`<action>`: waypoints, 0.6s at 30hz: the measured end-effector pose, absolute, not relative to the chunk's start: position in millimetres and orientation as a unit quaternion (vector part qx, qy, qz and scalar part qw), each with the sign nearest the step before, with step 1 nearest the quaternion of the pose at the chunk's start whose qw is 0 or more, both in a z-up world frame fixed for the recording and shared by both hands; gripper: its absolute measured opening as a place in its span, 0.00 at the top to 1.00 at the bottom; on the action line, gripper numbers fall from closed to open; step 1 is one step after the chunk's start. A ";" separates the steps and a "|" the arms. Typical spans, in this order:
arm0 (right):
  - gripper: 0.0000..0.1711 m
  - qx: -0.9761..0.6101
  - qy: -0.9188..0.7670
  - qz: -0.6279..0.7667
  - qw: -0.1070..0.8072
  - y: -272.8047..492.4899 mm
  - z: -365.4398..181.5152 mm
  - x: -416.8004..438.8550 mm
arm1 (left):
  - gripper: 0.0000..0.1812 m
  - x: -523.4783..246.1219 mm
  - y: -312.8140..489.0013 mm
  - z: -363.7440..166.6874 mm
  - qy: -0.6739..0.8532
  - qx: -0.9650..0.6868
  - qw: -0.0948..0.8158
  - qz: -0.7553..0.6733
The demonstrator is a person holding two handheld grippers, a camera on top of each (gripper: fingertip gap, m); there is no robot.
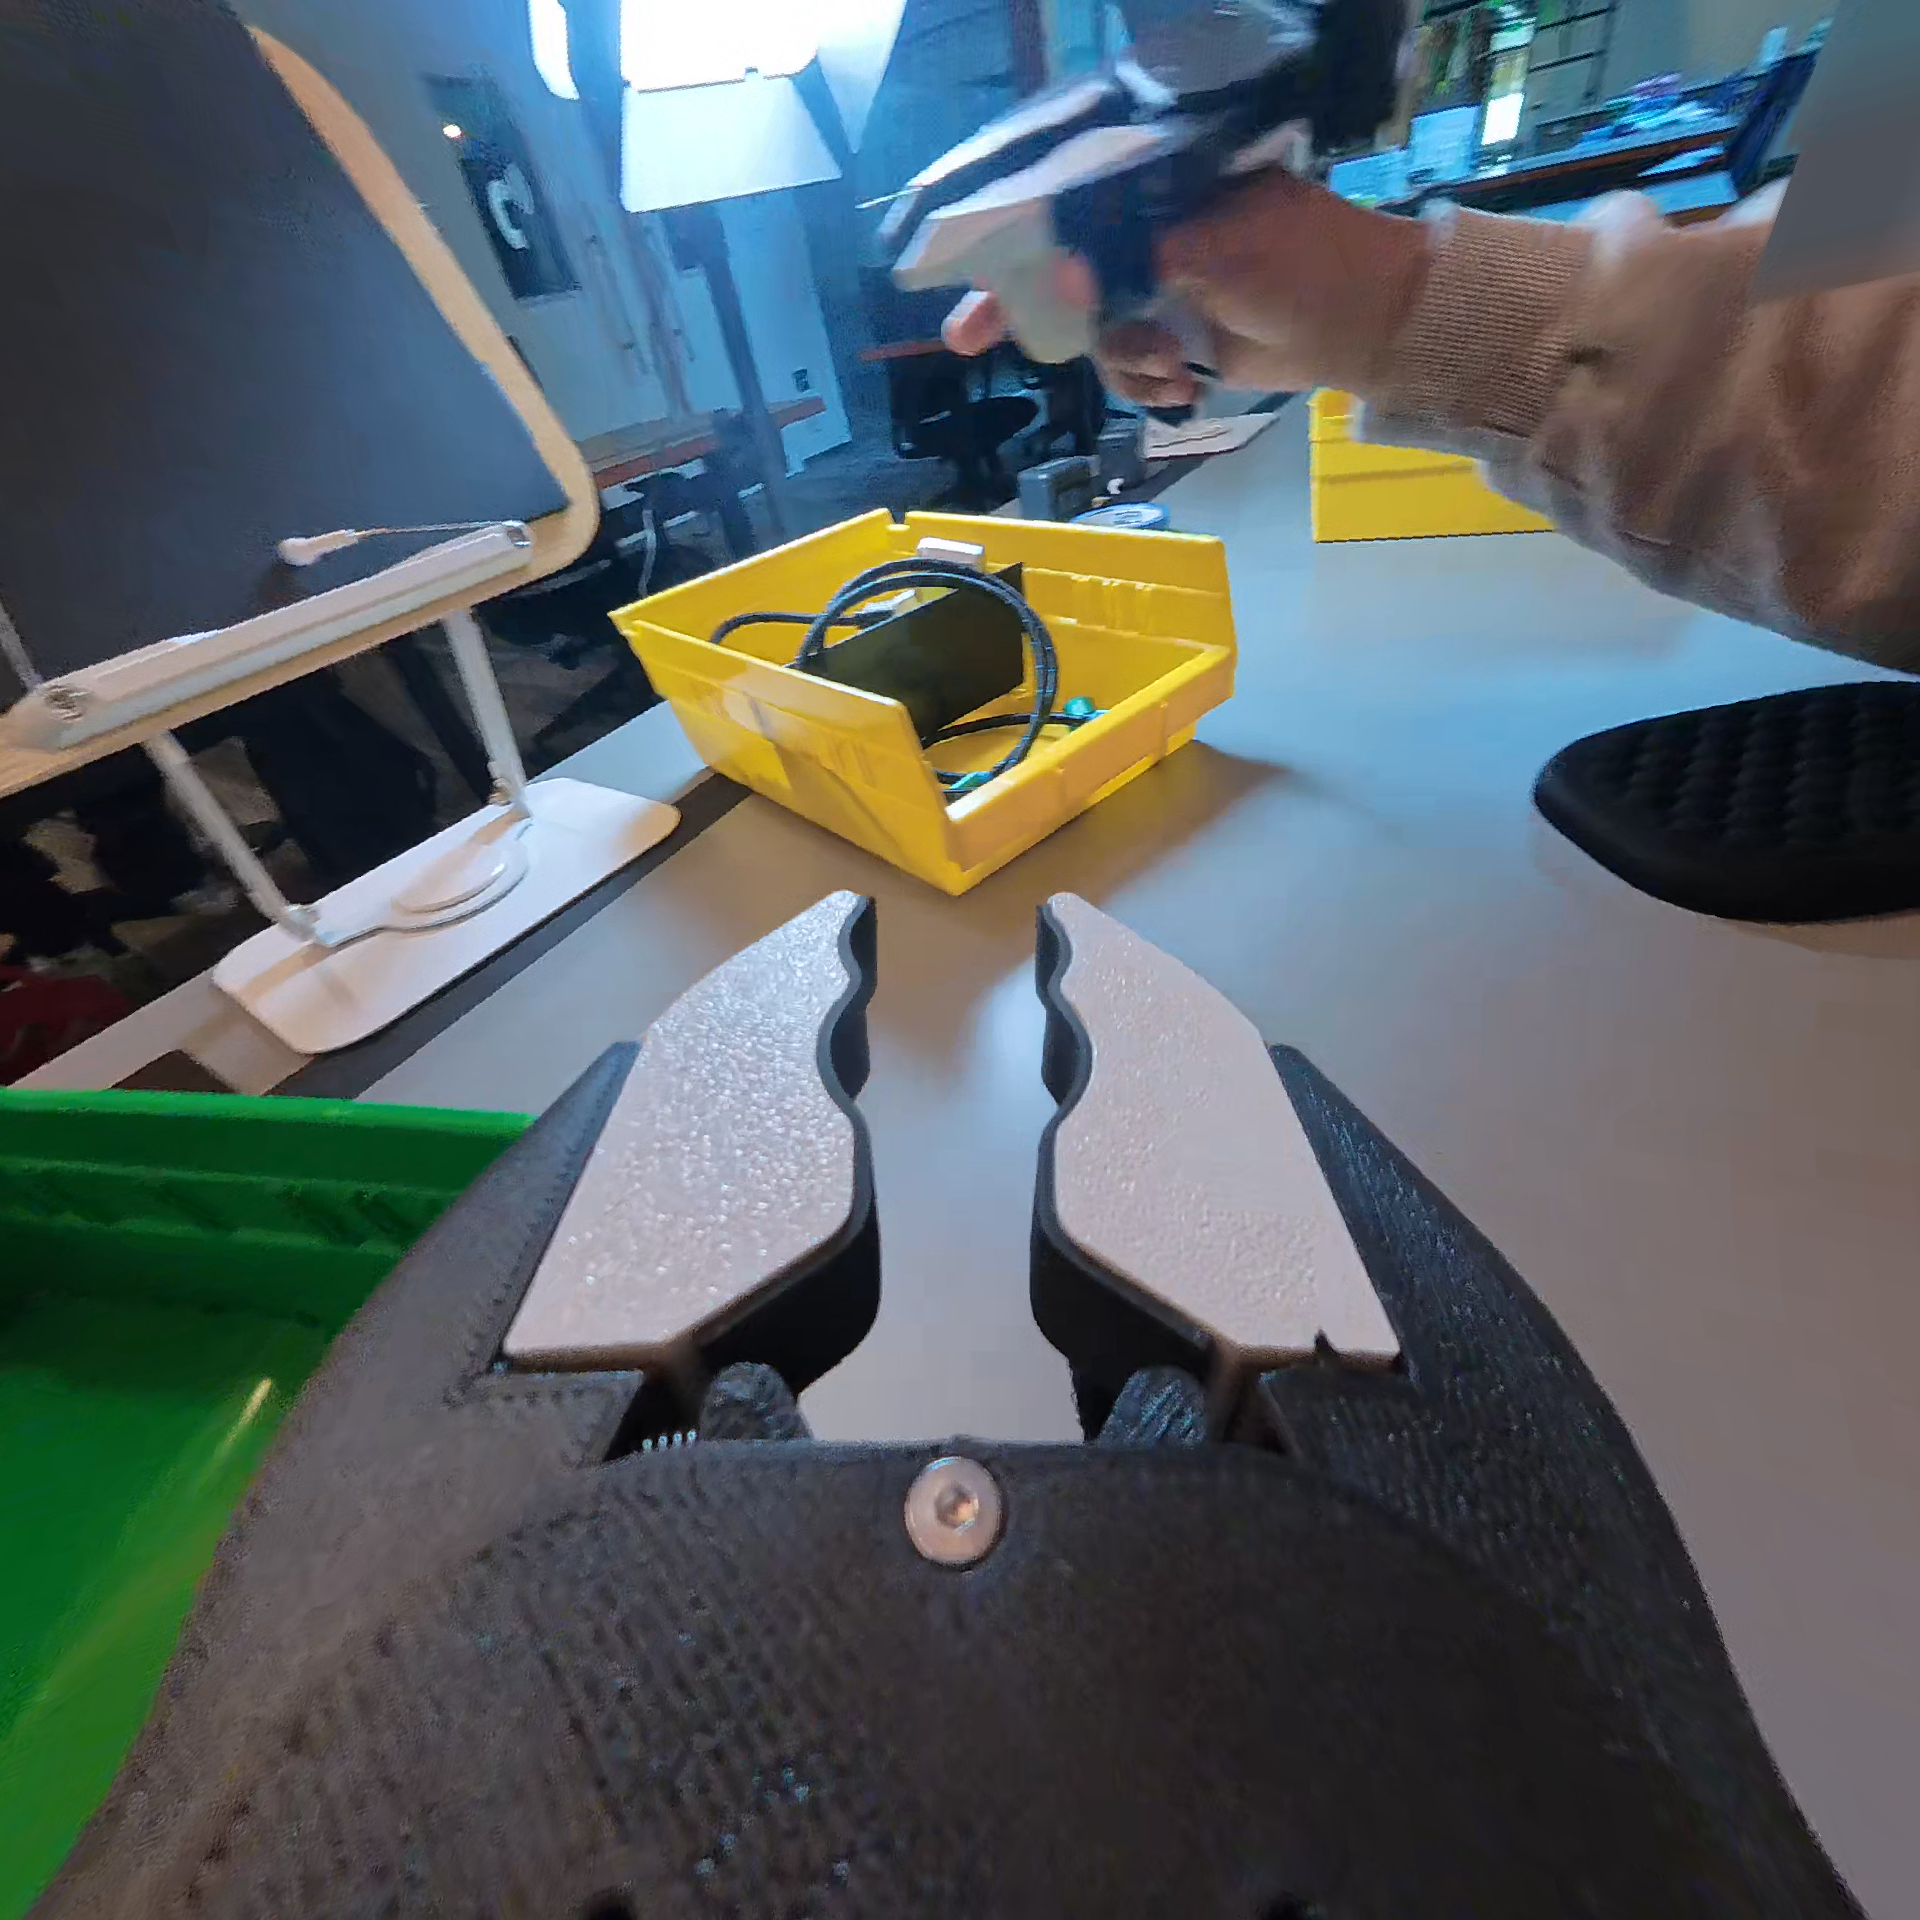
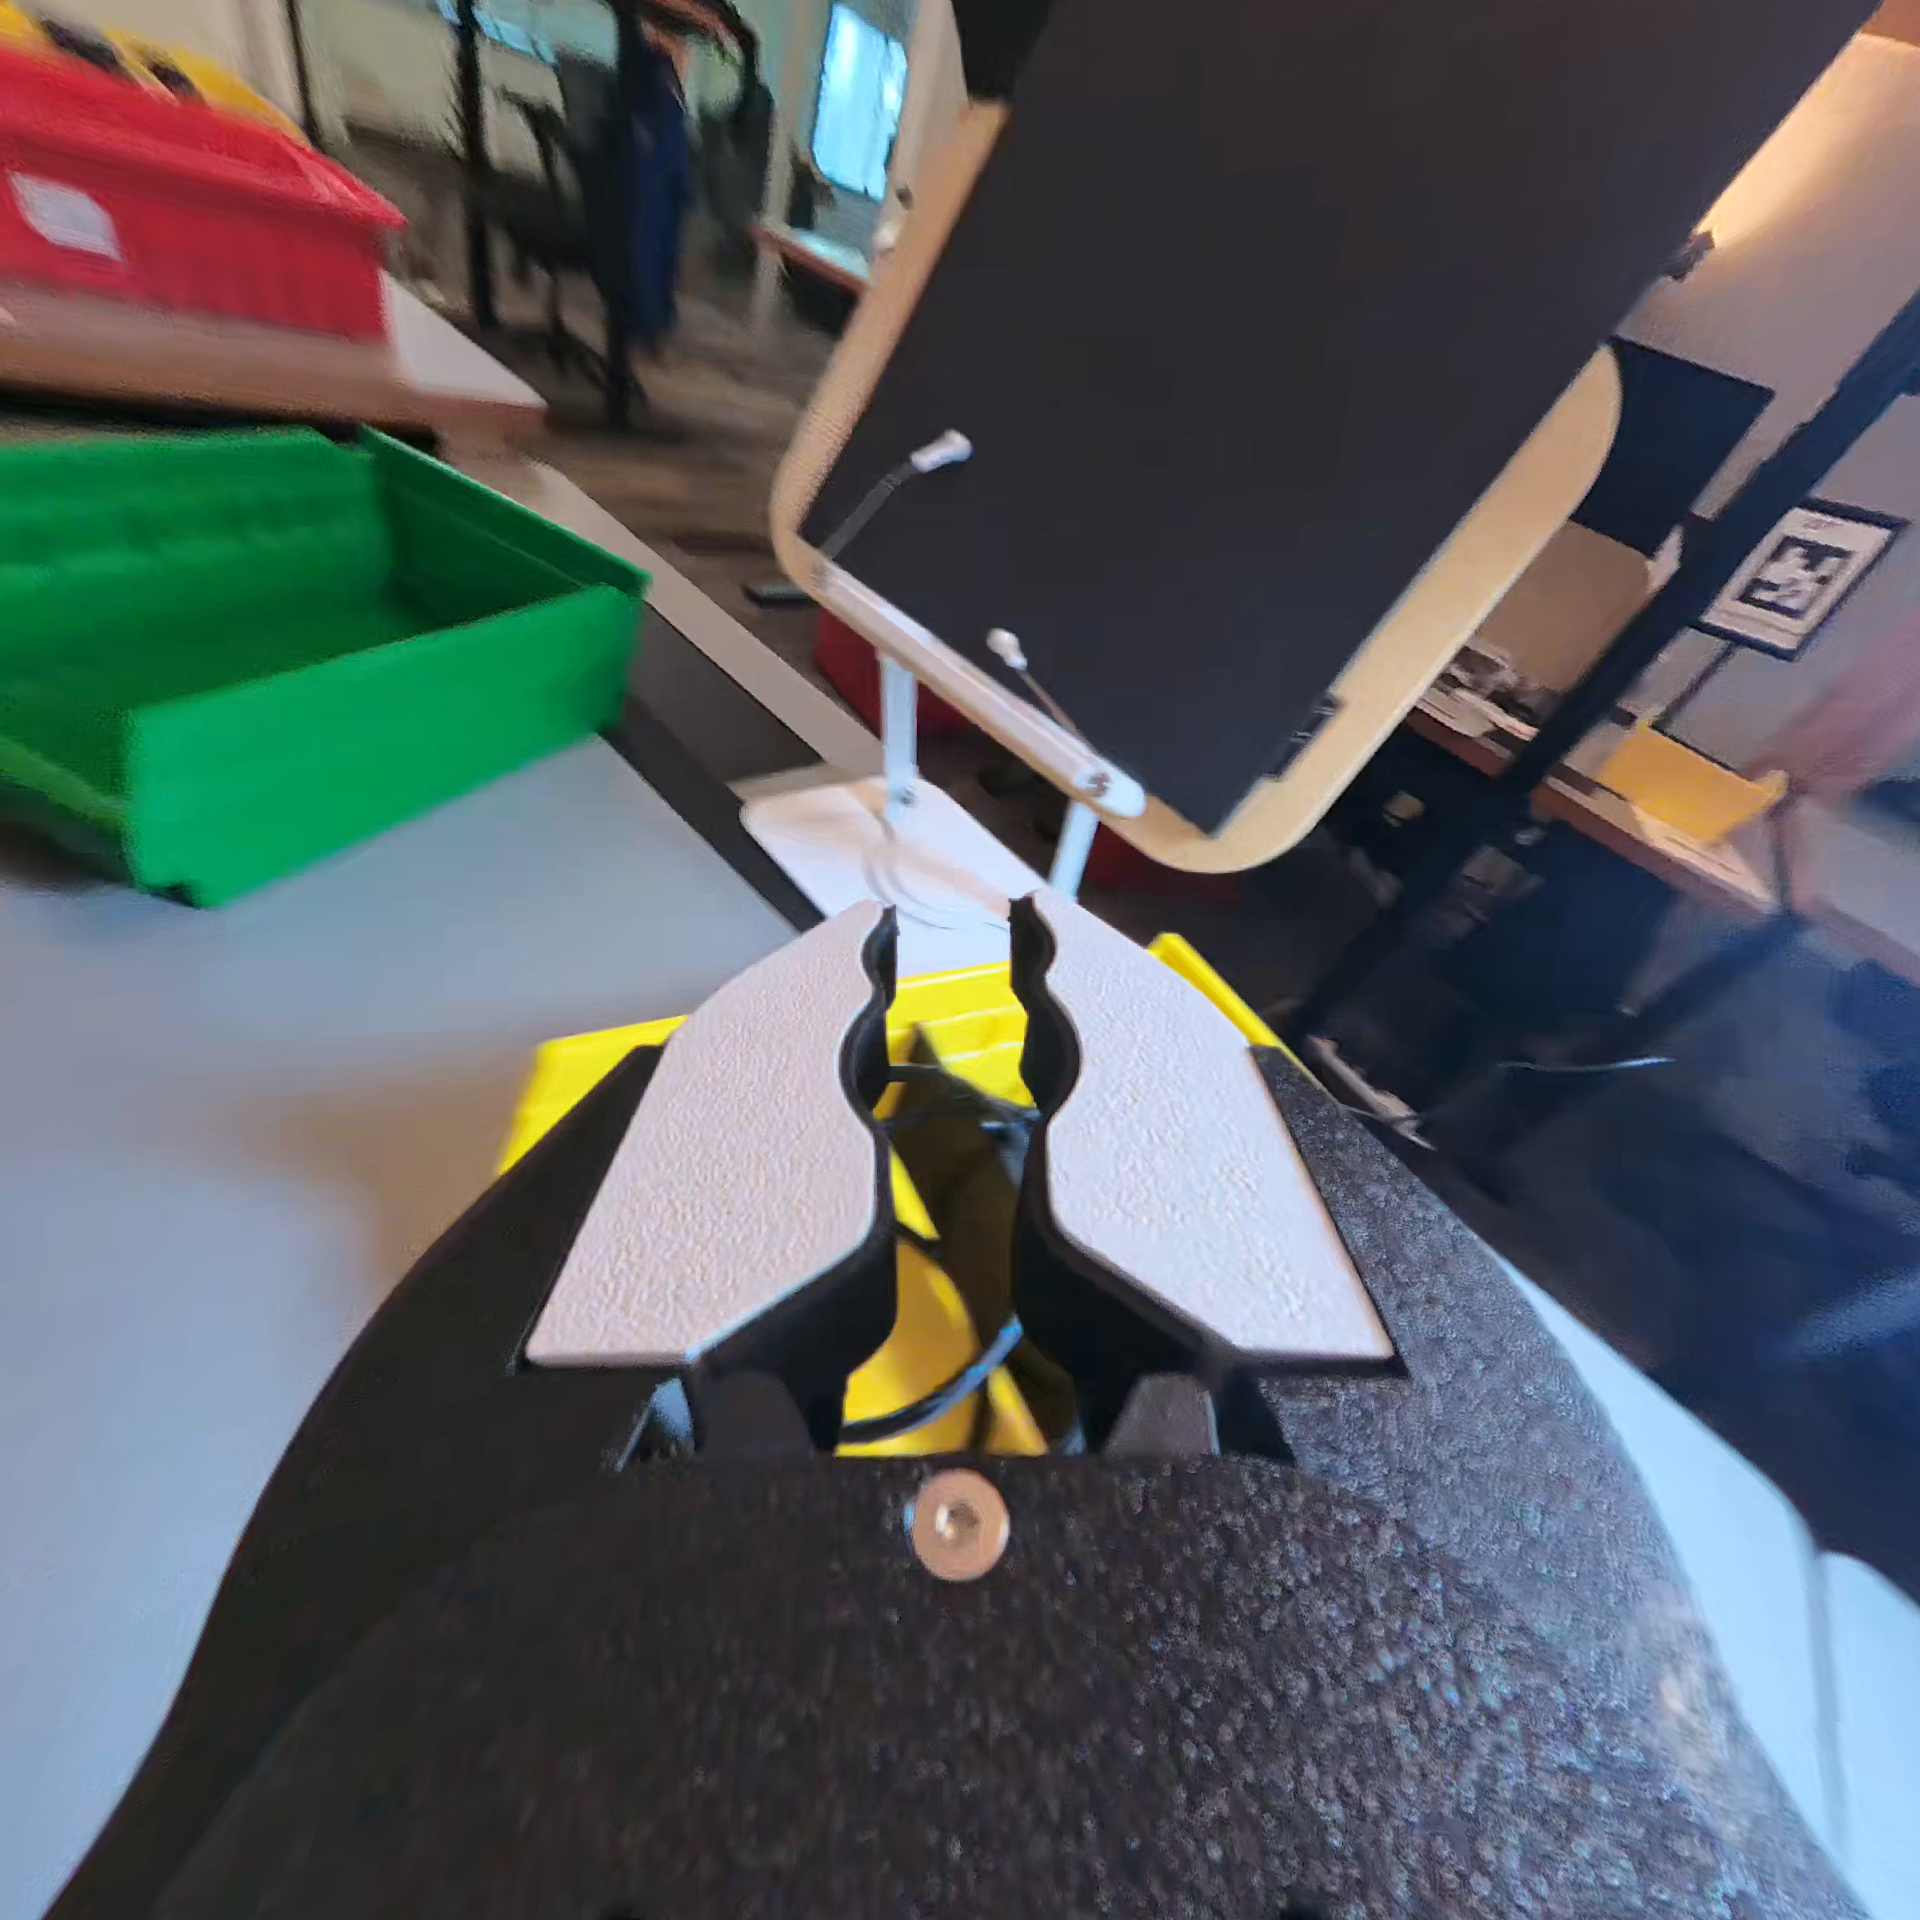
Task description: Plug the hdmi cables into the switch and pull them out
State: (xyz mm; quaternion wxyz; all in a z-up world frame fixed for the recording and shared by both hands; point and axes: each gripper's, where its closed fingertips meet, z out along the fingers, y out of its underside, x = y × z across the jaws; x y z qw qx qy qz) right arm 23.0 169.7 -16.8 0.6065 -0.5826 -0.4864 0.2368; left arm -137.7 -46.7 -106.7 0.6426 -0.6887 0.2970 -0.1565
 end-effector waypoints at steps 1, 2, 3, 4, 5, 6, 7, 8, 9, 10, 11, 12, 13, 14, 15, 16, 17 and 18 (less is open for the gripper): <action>0.87 -0.580 -0.483 0.251 0.606 152.6 -22.0 26.3 | 0.83 -144.6 -46.0 -104.4 0.287 -0.692 0.646 -0.147; 0.85 -0.582 -0.483 0.252 0.604 137.6 -31.1 30.5 | 0.83 -151.6 -45.8 -102.5 0.278 -0.696 0.648 -0.137; 0.83 -0.584 -0.485 0.251 0.600 123.6 -42.8 34.2 | 0.82 -159.0 -45.8 -101.4 0.270 -0.701 0.648 -0.126; 0.81 -0.589 -0.491 0.249 0.592 110.6 -56.7 37.4 | 0.82 -166.3 -45.9 -100.8 0.263 -0.706 0.648 -0.114; 0.78 -0.597 -0.496 0.245 0.582 99.8 -71.9 40.5 | 0.82 -173.3 -46.1 -100.8 0.258 -0.710 0.647 -0.101; 0.76 -0.606 -0.500 0.243 0.569 90.8 -87.6 43.1 | 0.81 -180.1 -46.3 -102.1 0.255 -0.717 0.642 -0.089; 0.74 -0.614 -0.505 0.241 0.557 83.5 -102.9 45.1 | 0.81 -186.6 -46.5 -104.5 0.253 -0.725 0.636 -0.075; 0.72 -0.623 -0.508 0.235 0.546 79.1 -116.8 47.3 | 0.80 -193.1 -46.5 -107.8 0.253 -0.733 0.628 -0.061; 0.71 -0.630 -0.513 0.225 0.538 76.6 -129.9 49.3 | 0.80 -200.4 -46.2 -112.4 0.254 -0.743 0.617 -0.044; 0.71 -0.635 -0.521 0.214 0.529 75.3 -141.9 50.4 | 0.79 -208.6 -45.8 -118.7 0.256 -0.755 0.603 -0.023; 0.70 -0.642 -0.531 0.197 0.517 76.0 -153.1 51.5 | 0.79 -217.3 -45.8 -127.4 0.262 -0.770 0.581 0.000; 0.69 -0.648 -0.543 0.175 0.505 78.4 -162.8 52.5 | 0.78 -226.0 -46.3 -137.7 0.269 -0.787 0.554 0.021; 0.68 -0.651 -0.557 0.149 0.493 82.0 -170.8 53.4 | 0.77 -234.4 -47.7 -149.5 0.279 -0.806 0.521 0.040; 0.67 -0.653 -0.571 0.124 0.482 85.4 -177.5 53.5 | 0.76 -242.6 -49.4 -161.0 0.288 -0.823 0.486 0.058; 0.67 -0.653 -0.584 0.104 0.471 87.9 -183.0 52.5 | 0.76 -250.4 -51.5 -171.5 0.299 -0.837 0.453 0.075; 0.67 -0.654 -0.597 0.088 0.456 89.2 -188.7 50.7 | 0.75 -257.1 -53.3 -181.1 0.310 -0.848 0.422 0.088; 0.67 -0.655 -0.610 0.072 0.441 90.5 -194.0 48.7 | 0.75 -264.1 -54.2 -189.2 0.316 -0.857 0.395 0.101; 0.67 -0.652 -0.623 0.054 0.428 92.4 -198.3 47.0 | 0.75 -270.1 -54.5 -196.2 0.323 -0.863 0.371 0.113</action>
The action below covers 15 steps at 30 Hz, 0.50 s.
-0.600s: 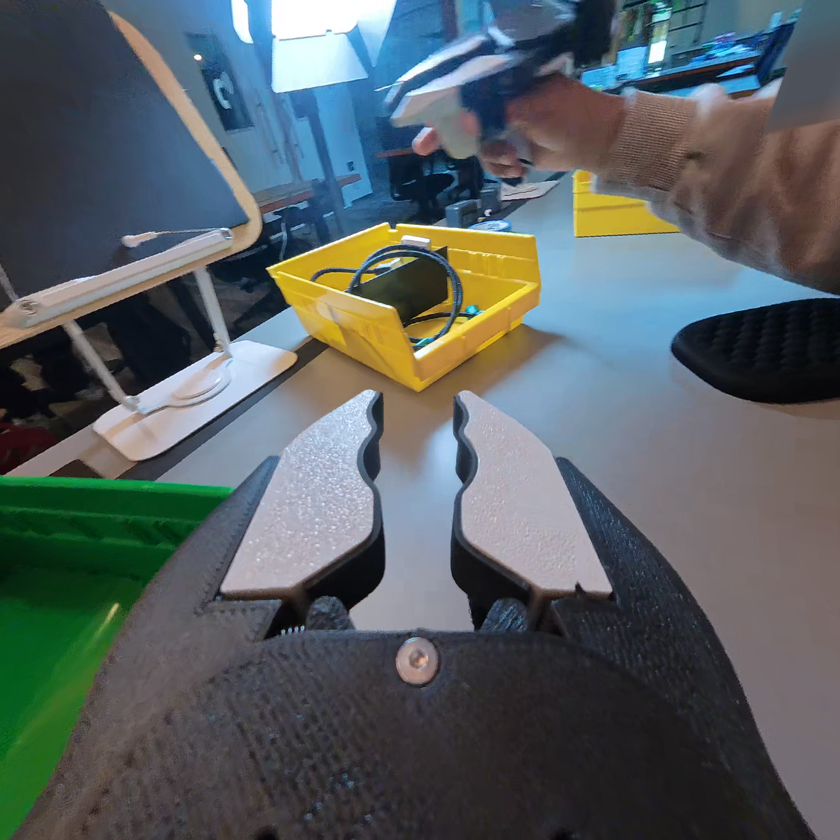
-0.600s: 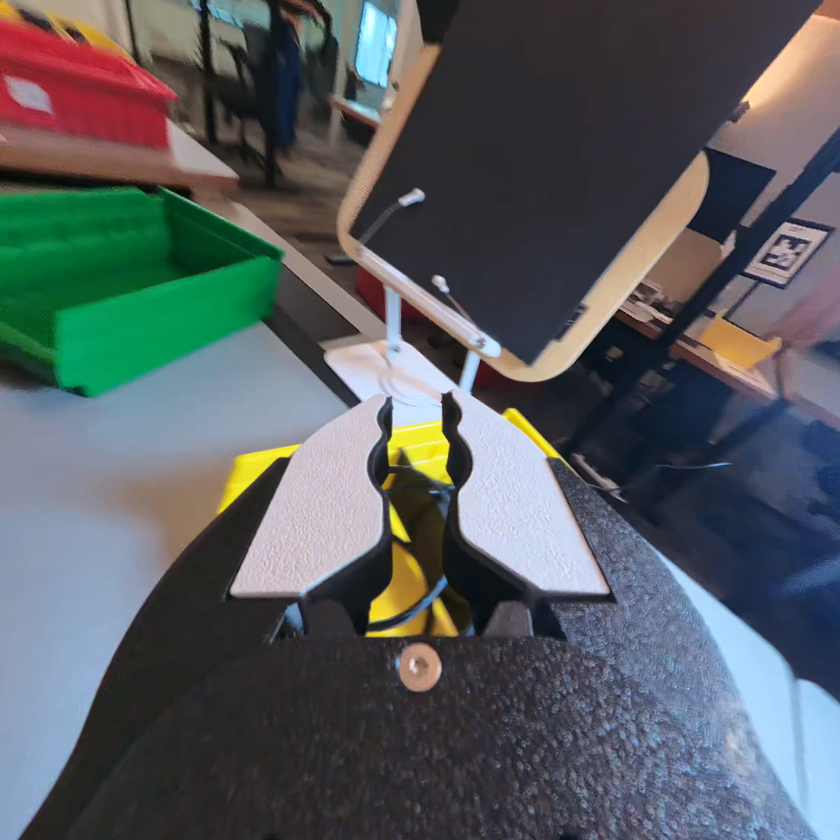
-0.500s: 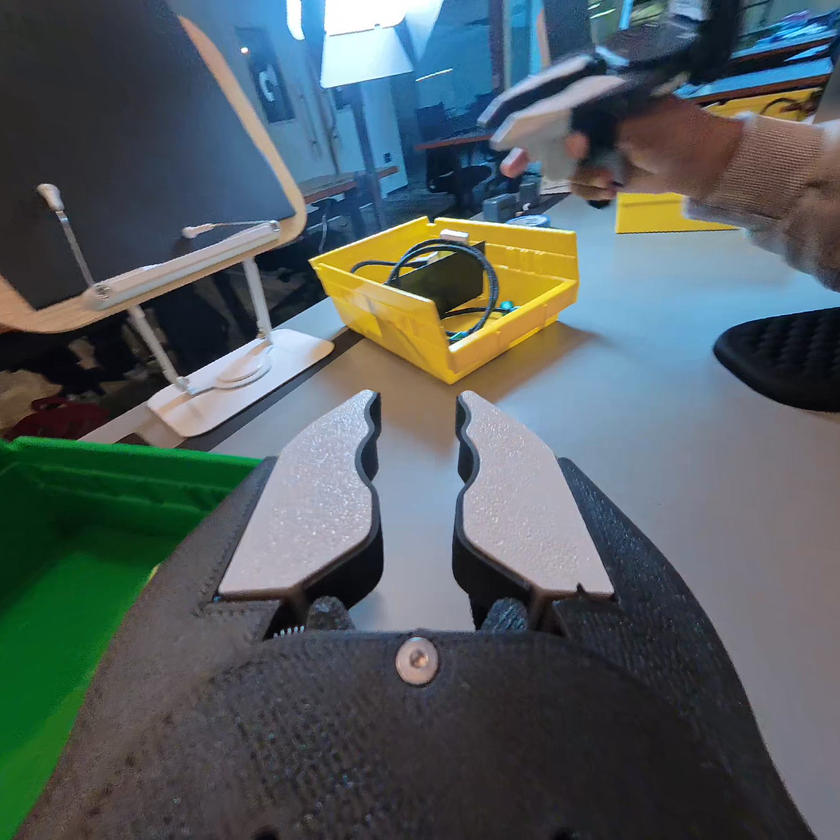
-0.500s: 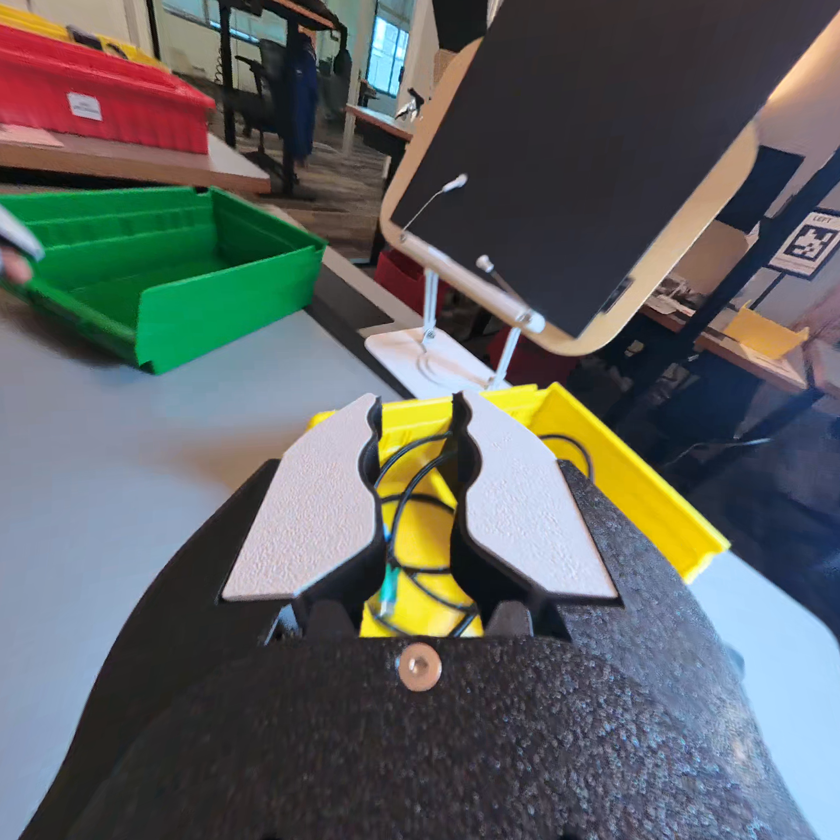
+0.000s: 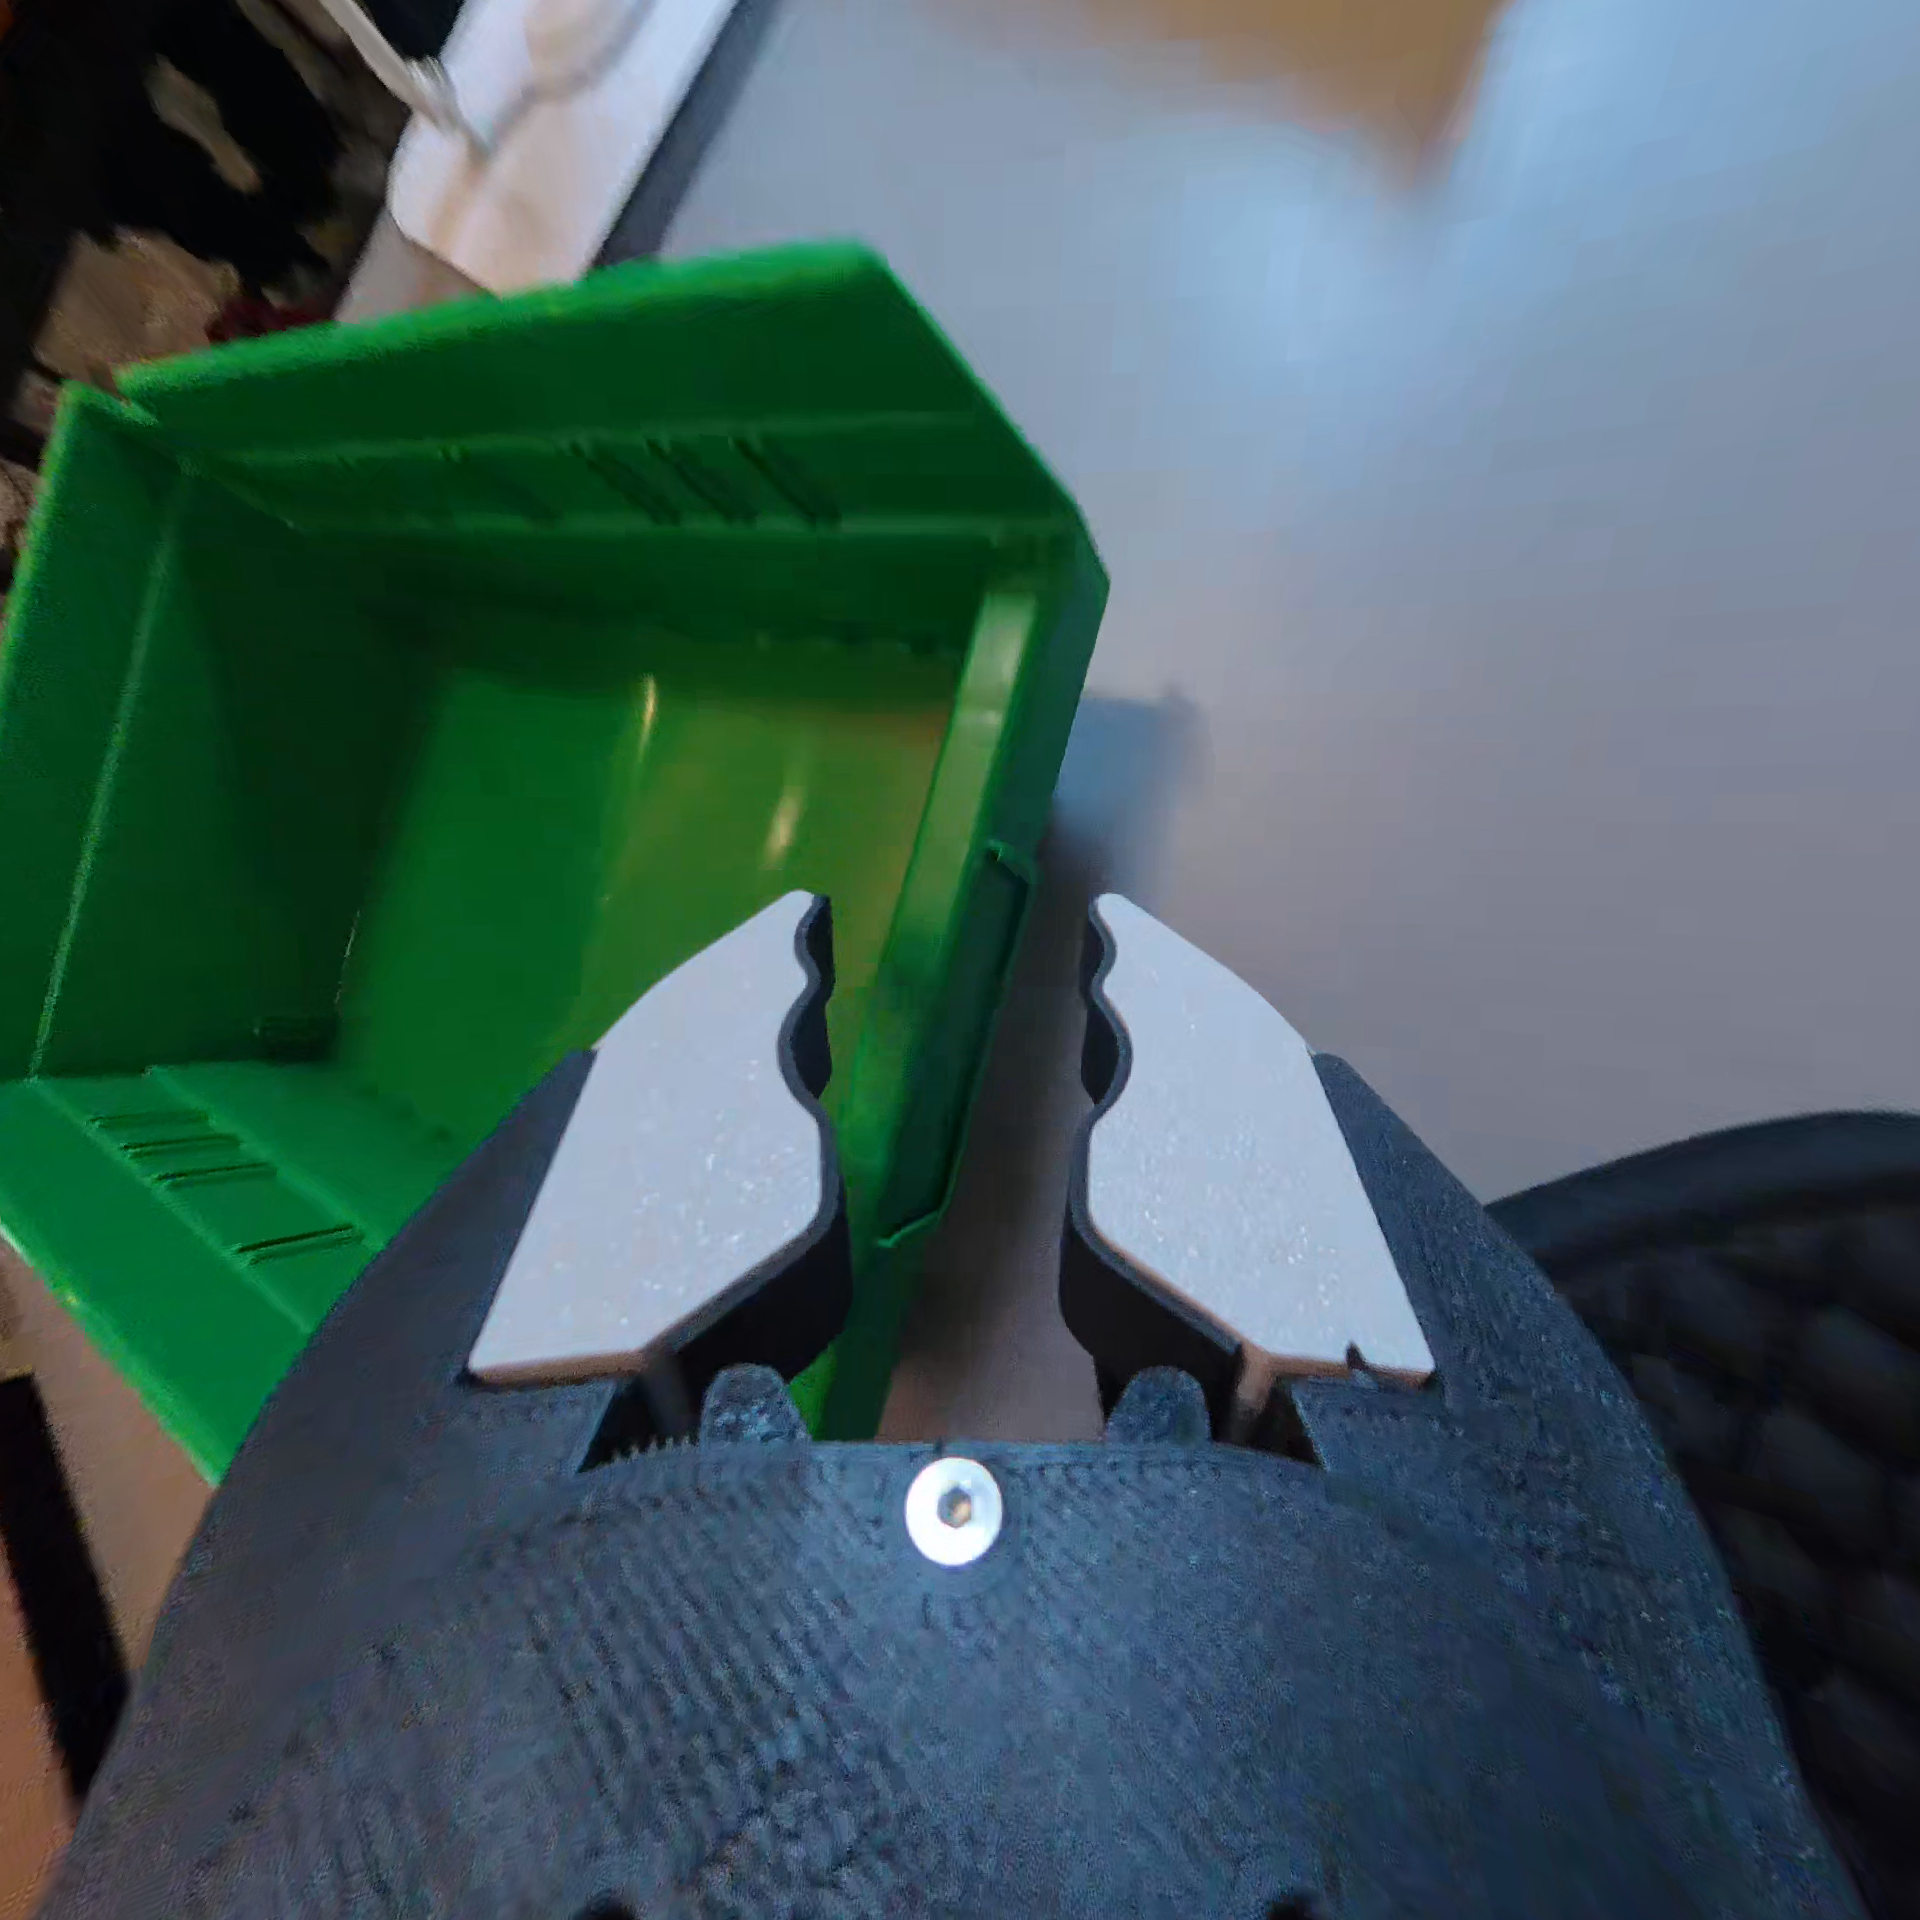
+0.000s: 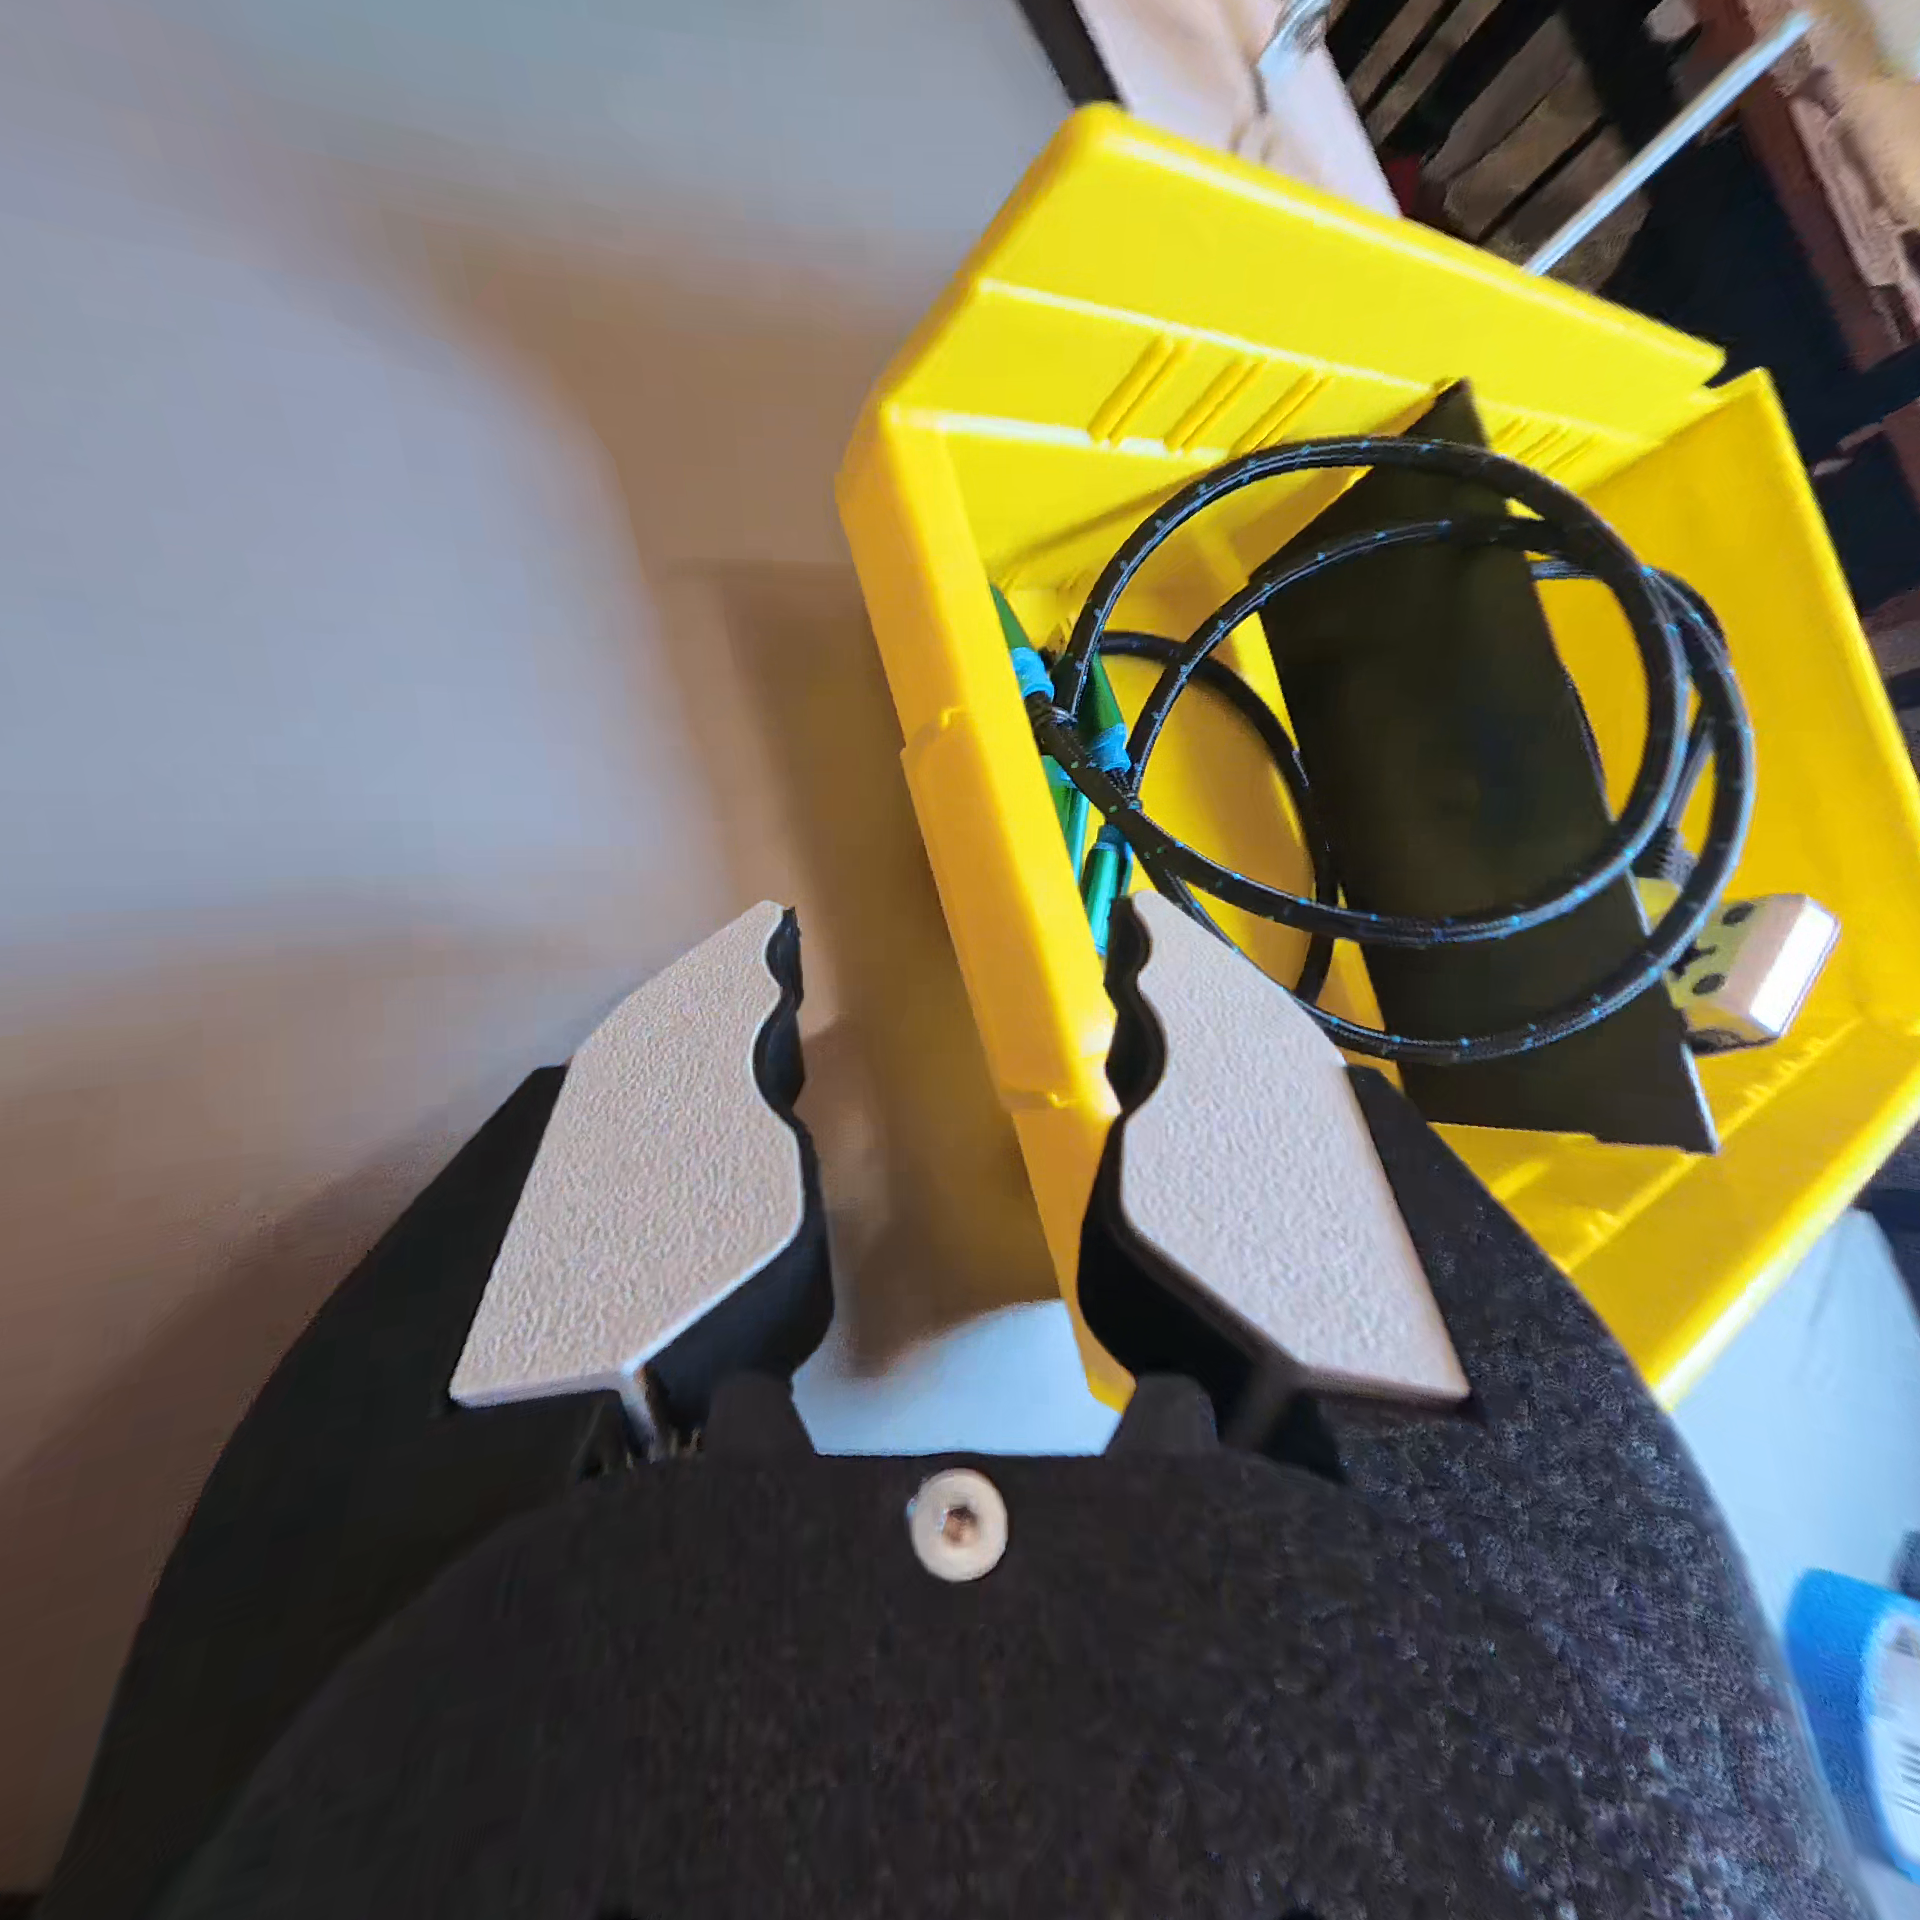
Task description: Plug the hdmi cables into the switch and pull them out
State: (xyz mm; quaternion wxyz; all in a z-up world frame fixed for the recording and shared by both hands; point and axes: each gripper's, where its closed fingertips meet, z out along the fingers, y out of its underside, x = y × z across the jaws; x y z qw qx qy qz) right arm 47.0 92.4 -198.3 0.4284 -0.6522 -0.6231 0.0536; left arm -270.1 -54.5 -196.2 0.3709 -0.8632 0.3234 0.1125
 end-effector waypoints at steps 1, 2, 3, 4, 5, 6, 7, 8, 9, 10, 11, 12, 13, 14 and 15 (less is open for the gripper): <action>0.67 -0.648 -0.635 0.030 0.418 95.6 -201.7 46.4 | 0.75 -275.4 -55.0 -202.8 0.332 -0.868 0.346 0.124; 0.67 -0.645 -0.647 0.007 0.407 99.1 -204.9 46.5 | 0.75 -280.6 -56.0 -209.7 0.343 -0.872 0.320 0.138; 0.67 -0.643 -0.657 -0.011 0.394 102.3 -208.0 46.9 | 0.75 -285.1 -57.4 -216.5 0.356 -0.875 0.292 0.151; 0.68 -0.641 -0.666 -0.027 0.381 105.7 -210.6 47.4 | 0.76 -289.2 -58.1 -222.3 0.368 -0.875 0.268 0.164; 0.69 -0.639 -0.674 -0.040 0.369 109.1 -213.1 47.6 | 0.79 -292.8 -57.1 -226.6 0.379 -0.872 0.253 0.178; 0.70 -0.637 -0.680 -0.051 0.359 112.8 -215.3 47.5 | 0.83 -295.2 -53.6 -228.1 0.390 -0.864 0.251 0.195; 0.72 -0.634 -0.686 -0.058 0.351 116.3 -217.0 46.8 | 0.83 -294.2 -50.8 -228.7 0.405 -0.855 0.255 0.202; 0.75 -0.631 -0.692 -0.064 0.345 119.2 -218.7 45.6 | 0.83 -292.3 -48.4 -228.5 0.409 -0.851 0.262 0.201; 0.79 -0.624 -0.696 -0.070 0.347 122.1 -218.8 43.4 | 0.83 -289.9 -46.9 -228.5 0.410 -0.849 0.269 0.196; 0.80 -0.618 -0.704 -0.069 0.343 121.7 -220.1 41.4 | 0.83 -287.8 -45.8 -228.5 0.412 -0.846 0.277 0.192; 0.82 -0.615 -0.708 -0.068 0.342 120.5 -221.0 39.4 | 0.83 -285.7 -45.1 -228.4 0.414 -0.844 0.285 0.189; 0.82 -0.608 -0.711 -0.073 0.346 120.5 -220.9 38.0 | 0.83 -283.6 -44.5 -228.4 0.415 -0.841 0.294 0.185; 0.82 -0.602 -0.714 -0.081 0.348 120.6 -220.8 37.9 | 0.83 -280.9 -44.1 -228.4 0.415 -0.839 0.303 0.179; 0.82 -0.596 -0.717 -0.087 0.350 120.2 -220.7 38.1 | 0.83 -277.7 -44.0 -228.4 0.418 -0.836 0.311 0.173; 0.82 -0.592 -0.720 -0.088 0.351 118.9 -220.6 38.4 | 0.83 -275.6 -44.2 -228.3 0.421 -0.834 0.313 0.173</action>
